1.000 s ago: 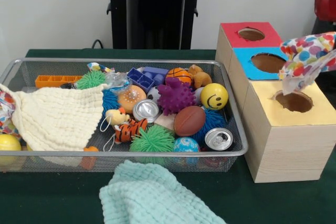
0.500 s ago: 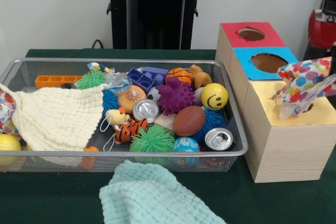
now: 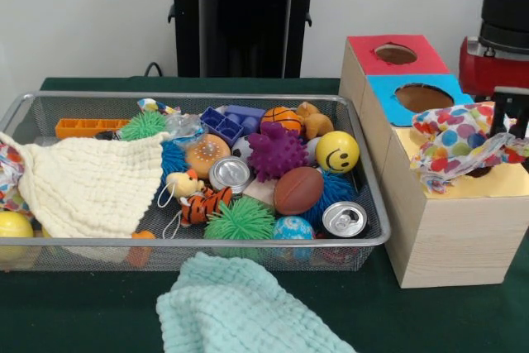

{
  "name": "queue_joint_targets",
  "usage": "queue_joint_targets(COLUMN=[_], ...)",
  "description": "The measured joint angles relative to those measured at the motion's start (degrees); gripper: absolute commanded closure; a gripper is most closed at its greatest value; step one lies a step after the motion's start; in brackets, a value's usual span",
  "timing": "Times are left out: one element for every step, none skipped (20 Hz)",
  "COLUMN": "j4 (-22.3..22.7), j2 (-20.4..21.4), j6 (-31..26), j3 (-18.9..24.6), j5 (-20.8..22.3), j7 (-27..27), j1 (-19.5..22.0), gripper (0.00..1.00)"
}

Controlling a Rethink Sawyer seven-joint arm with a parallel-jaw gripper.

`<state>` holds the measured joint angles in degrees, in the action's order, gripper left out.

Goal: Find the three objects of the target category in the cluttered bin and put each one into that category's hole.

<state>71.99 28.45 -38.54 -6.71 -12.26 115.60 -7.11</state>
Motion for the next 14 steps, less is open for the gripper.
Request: queue_joint_targets(j4=[0.34,0.55,1.1,1.24,1.27,1.3,1.3,1.3,1.3,1.3,1.3,1.3,1.3,1.3], j2=[-0.01,-0.01,-0.04,-0.08,-0.13,-0.18,-0.22,-0.24,-0.27,-0.38,-0.43,-0.48,-0.61,-0.72], j6=[0.0,0.0,0.0,0.0,0.0,0.0,0.01,0.03,0.05,0.28,0.41,0.53,0.83,1.05], j3=[0.32,0.49,0.9,1.07,1.31,1.55,1.85,1.95,2.05,2.11,2.13,2.14,2.15,2.16], j5=[0.01,0.11,0.59,0.93,1.34,1.74,2.12,2.32,2.51,3.03,3.18,3.33,3.59,3.72], j7=[0.0,0.0,0.0,0.0,0.0,0.0,0.0,0.0,0.0,0.0,0.0,0.0,0.0,0.0], j1=[0.27,0.43,0.89,1.08,1.28,1.48,1.67,1.72,1.78,1.78,1.78,1.78,1.78,1.79], gripper=[1.0,1.0,1.0,1.0,1.0,1.0,1.0,1.0,1.0,1.0,1.0,1.0,1.0,1.0])
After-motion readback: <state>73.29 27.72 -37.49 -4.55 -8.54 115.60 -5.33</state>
